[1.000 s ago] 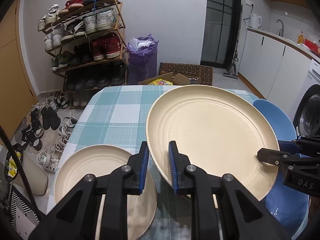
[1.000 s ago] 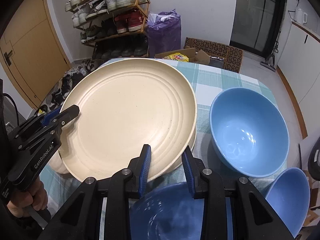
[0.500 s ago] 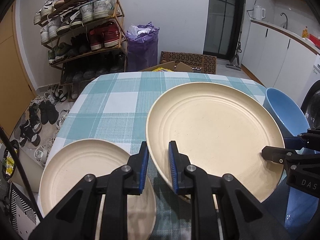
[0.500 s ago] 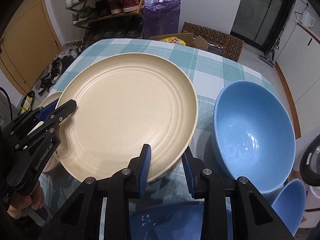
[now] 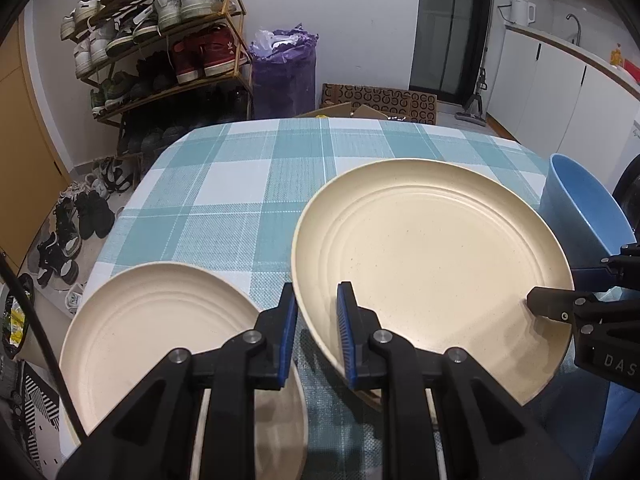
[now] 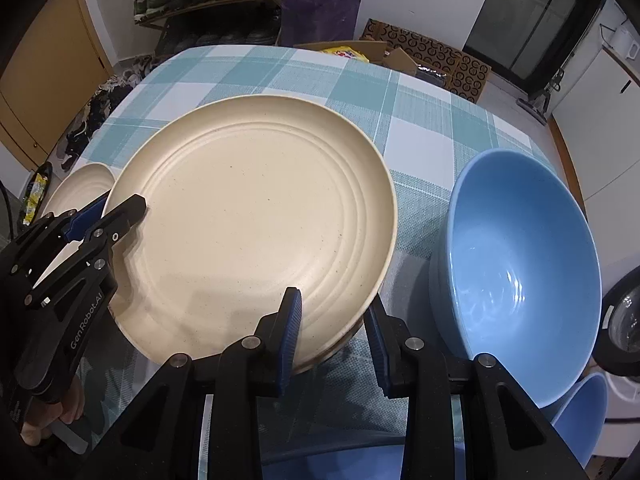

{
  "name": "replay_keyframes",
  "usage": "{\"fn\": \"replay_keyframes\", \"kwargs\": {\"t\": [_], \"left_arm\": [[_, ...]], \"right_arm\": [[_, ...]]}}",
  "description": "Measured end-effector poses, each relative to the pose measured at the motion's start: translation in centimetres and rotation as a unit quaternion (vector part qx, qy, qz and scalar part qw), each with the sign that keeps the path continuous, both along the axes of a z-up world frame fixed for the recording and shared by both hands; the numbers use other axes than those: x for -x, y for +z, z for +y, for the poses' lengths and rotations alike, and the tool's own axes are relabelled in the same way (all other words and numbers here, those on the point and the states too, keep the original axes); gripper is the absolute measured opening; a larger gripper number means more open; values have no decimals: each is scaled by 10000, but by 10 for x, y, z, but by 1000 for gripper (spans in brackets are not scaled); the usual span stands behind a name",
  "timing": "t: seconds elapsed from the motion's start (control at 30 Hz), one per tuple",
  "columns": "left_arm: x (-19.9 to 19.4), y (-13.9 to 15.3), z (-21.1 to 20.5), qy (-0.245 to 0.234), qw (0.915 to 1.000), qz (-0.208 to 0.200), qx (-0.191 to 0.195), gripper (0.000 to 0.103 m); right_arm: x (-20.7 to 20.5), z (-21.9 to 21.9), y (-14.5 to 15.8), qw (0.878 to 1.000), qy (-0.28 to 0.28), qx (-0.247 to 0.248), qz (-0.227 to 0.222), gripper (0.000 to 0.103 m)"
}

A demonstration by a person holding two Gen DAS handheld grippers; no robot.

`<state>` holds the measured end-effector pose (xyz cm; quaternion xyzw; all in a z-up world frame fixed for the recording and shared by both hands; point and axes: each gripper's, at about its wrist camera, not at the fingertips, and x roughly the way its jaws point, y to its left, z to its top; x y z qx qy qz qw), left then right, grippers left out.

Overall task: Organize plates and bowls
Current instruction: 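Lower the plate onto the smaller cream plate and open both tools, then withdraw both tools and move them toward the white plate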

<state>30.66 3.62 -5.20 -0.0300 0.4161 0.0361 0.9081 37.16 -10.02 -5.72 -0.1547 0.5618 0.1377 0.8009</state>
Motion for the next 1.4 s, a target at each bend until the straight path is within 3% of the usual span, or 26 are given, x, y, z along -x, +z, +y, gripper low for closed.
{"fn": "replay_keyframes", "kwargs": {"t": [0.73, 1.03, 1.13, 1.27, 1.4], "left_arm": [[5, -11, -3, -154, 9997, 192, 27, 18], [12, 0, 4, -124, 9998, 92, 85, 19], [18, 6, 8, -104, 9999, 35, 98, 26], [34, 22, 16, -73, 9997, -151, 156, 50], [54, 40, 22, -74, 9993, -333, 119, 52]], "right_arm": [[3, -3, -15, 9991, 96, 174, 364, 36], [10, -12, -2, 9997, 61, -132, 199, 46], [16, -14, 10, 9993, 64, -374, 78, 49], [23, -14, 29, 9979, 58, -639, -100, 59], [35, -14, 42, 9957, 95, -879, -276, 69]]}}
